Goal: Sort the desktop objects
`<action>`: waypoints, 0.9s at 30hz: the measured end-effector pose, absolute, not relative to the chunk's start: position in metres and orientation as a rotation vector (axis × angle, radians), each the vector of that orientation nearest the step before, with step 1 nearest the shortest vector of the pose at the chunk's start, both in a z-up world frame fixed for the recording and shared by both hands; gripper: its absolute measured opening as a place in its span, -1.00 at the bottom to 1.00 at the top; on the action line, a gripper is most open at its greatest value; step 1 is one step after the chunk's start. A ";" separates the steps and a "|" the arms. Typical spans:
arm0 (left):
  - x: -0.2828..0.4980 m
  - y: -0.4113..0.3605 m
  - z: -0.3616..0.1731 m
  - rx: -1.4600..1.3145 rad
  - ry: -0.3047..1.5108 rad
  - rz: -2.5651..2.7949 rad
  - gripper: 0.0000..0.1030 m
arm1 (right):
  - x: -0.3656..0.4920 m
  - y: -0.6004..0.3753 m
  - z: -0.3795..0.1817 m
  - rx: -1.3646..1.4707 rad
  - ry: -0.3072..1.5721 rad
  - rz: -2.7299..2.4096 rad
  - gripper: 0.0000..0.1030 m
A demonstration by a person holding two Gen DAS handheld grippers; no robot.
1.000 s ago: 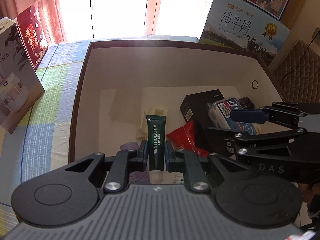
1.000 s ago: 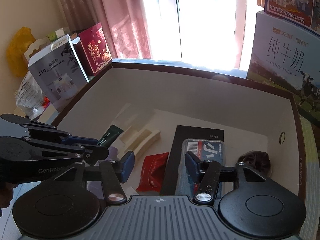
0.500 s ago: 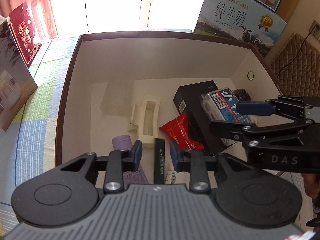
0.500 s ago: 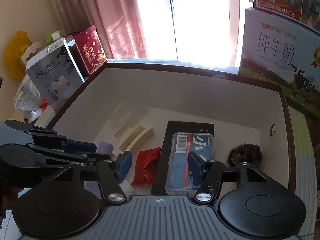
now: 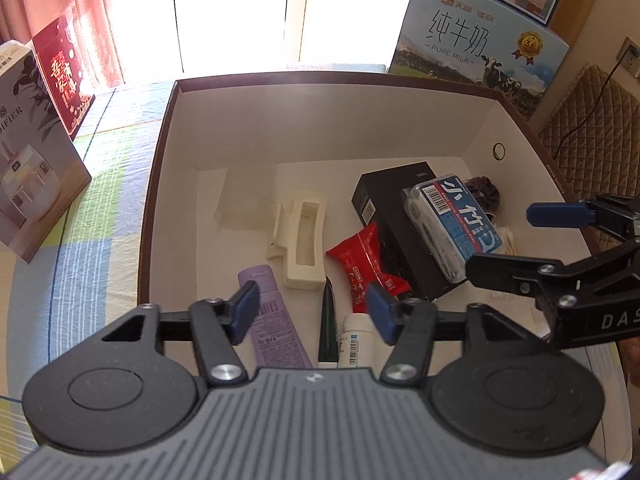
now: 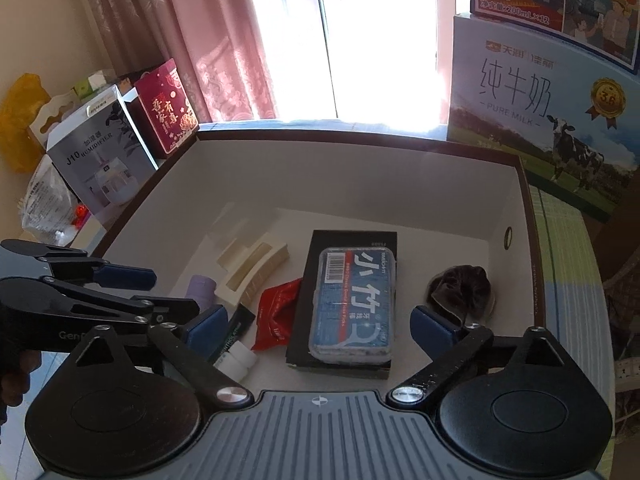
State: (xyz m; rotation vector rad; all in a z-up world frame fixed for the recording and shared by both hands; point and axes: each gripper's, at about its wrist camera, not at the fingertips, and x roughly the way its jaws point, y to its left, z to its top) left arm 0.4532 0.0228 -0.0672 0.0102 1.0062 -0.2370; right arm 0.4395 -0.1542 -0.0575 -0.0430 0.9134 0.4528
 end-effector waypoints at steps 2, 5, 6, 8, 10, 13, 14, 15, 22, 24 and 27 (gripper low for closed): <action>0.451 0.021 -0.064 0.025 0.993 -0.233 0.24 | 0.437 -0.156 -0.057 -0.046 0.915 0.442 0.96; 0.448 0.020 -0.059 0.035 0.980 -0.222 0.34 | 0.433 -0.166 -0.056 -0.048 0.937 0.390 0.96; 0.447 0.019 -0.058 0.040 0.974 -0.218 0.40 | 0.431 -0.169 -0.055 -0.043 0.935 0.378 0.96; 0.444 0.018 -0.054 0.054 0.962 -0.209 0.49 | 0.428 -0.173 -0.052 -0.036 0.939 0.355 0.96; 0.440 0.016 -0.051 0.066 0.952 -0.203 0.60 | 0.426 -0.175 -0.051 -0.033 0.942 0.348 0.96; 0.435 0.014 -0.046 0.074 0.937 -0.199 0.69 | 0.419 -0.180 -0.046 -0.026 0.956 0.323 0.96; 0.433 0.014 -0.044 0.074 0.935 -0.195 0.69 | 0.417 -0.181 -0.045 -0.026 0.957 0.319 0.96; 0.431 0.014 -0.043 0.073 0.934 -0.190 0.70 | 0.415 -0.181 -0.044 -0.027 0.956 0.317 0.96; 0.413 0.011 -0.031 0.083 0.910 -0.176 0.84 | 0.397 -0.184 -0.033 -0.007 0.945 0.334 0.96; 0.406 0.011 -0.027 0.081 0.903 -0.175 0.85 | 0.391 -0.184 -0.031 -0.009 0.941 0.336 0.96; 0.396 0.012 -0.022 0.075 0.897 -0.169 0.86 | 0.381 -0.185 -0.028 -0.016 0.936 0.333 0.96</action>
